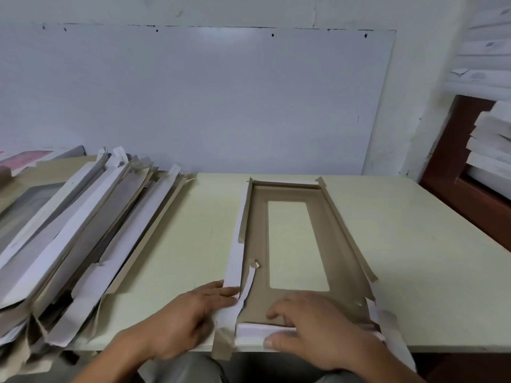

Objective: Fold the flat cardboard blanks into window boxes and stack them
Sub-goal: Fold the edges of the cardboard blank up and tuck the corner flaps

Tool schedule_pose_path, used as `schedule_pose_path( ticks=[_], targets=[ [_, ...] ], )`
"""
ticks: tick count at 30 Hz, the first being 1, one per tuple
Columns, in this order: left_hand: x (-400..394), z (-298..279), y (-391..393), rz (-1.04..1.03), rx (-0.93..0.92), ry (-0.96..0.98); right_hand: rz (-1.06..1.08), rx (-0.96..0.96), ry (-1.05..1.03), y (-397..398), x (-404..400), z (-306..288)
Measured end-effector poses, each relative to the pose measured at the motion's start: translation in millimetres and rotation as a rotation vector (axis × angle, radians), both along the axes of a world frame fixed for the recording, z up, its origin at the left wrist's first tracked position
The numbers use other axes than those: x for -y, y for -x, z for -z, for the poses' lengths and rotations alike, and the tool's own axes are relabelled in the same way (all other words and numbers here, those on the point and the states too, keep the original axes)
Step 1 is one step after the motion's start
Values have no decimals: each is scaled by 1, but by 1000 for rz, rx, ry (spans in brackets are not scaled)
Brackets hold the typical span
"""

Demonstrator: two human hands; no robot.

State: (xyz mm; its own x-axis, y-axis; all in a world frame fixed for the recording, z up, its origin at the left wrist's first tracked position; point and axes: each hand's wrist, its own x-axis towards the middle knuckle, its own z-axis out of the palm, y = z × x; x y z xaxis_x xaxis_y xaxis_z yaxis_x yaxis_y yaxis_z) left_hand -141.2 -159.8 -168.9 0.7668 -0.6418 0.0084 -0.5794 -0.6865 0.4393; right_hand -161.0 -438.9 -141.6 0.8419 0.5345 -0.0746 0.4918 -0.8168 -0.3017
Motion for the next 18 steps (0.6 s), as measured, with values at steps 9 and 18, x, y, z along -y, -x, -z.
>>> schedule_pose_path(
  ticks=[9,18],
  targets=[
    [-8,-1,-8,53,-95,16,66,118,-85,29,-6,19],
    [-3,-5,0,204,11,-184,-74,648,-66,53,-8,50]
  ],
)
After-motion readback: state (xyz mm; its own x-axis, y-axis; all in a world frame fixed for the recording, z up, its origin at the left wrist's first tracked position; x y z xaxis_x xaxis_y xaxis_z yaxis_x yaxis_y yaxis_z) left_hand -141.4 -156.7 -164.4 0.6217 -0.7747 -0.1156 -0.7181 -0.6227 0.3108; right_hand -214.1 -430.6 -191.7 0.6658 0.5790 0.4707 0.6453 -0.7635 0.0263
